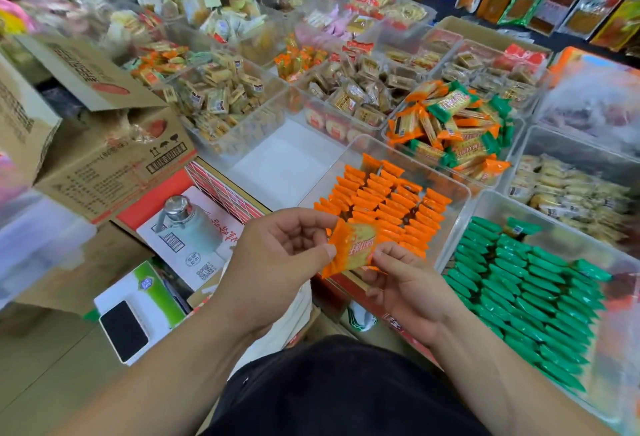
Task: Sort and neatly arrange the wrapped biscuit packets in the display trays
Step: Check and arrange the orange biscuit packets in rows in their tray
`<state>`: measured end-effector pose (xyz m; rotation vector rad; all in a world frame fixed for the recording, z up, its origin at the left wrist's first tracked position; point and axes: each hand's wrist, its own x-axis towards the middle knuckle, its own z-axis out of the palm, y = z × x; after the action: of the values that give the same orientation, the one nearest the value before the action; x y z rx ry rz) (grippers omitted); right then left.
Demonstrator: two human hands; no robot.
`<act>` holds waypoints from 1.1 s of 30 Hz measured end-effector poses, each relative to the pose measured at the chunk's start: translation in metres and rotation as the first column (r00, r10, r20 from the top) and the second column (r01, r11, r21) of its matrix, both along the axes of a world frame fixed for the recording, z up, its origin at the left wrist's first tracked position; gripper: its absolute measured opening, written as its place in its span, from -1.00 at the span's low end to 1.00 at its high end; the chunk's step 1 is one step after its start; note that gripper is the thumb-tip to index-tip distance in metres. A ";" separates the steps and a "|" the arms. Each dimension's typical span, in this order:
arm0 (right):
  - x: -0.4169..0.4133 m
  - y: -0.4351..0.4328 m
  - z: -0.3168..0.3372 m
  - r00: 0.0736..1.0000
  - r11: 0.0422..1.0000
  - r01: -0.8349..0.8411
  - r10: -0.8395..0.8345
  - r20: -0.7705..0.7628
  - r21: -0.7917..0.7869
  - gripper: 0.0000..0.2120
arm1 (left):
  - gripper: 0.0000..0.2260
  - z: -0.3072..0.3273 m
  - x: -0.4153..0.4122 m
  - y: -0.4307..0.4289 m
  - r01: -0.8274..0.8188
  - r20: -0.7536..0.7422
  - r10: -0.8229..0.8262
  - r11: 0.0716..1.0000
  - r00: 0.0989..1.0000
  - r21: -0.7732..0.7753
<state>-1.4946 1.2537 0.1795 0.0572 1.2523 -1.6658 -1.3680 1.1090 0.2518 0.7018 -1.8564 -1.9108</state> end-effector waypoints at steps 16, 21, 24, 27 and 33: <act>-0.001 0.002 0.011 0.979 0.989 0.142 -0.147 -0.139 -0.040 -0.95 | -0.79 -0.024 -0.003 -0.015 -0.125 0.012 0.124 0.988 0.992 0.087; 0.003 0.007 0.051 0.736 0.977 0.190 -0.206 -0.645 -0.096 -0.86 | -0.81 -0.043 -0.010 -0.019 -0.122 0.100 0.104 0.974 0.989 0.190; 0.009 0.009 0.064 0.586 0.987 0.124 -0.160 -0.795 -0.107 -0.92 | -0.84 -0.047 -0.016 -0.012 -0.092 0.095 0.070 0.964 0.993 0.251; 0.007 0.012 0.064 0.614 0.985 0.143 -0.167 -0.771 -0.099 -0.92 | -0.84 -0.050 -0.023 -0.010 -0.116 0.100 0.094 0.962 0.990 0.246; -0.011 0.017 0.056 0.814 0.969 0.232 -0.242 -0.528 -0.087 -0.83 | -0.75 -0.041 -0.029 -0.013 -0.151 0.058 0.141 0.954 0.988 0.261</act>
<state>-1.5052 1.2708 0.2356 -0.2986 1.7017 -1.9906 -1.3967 1.0963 0.2109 0.9384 -1.5366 -2.0803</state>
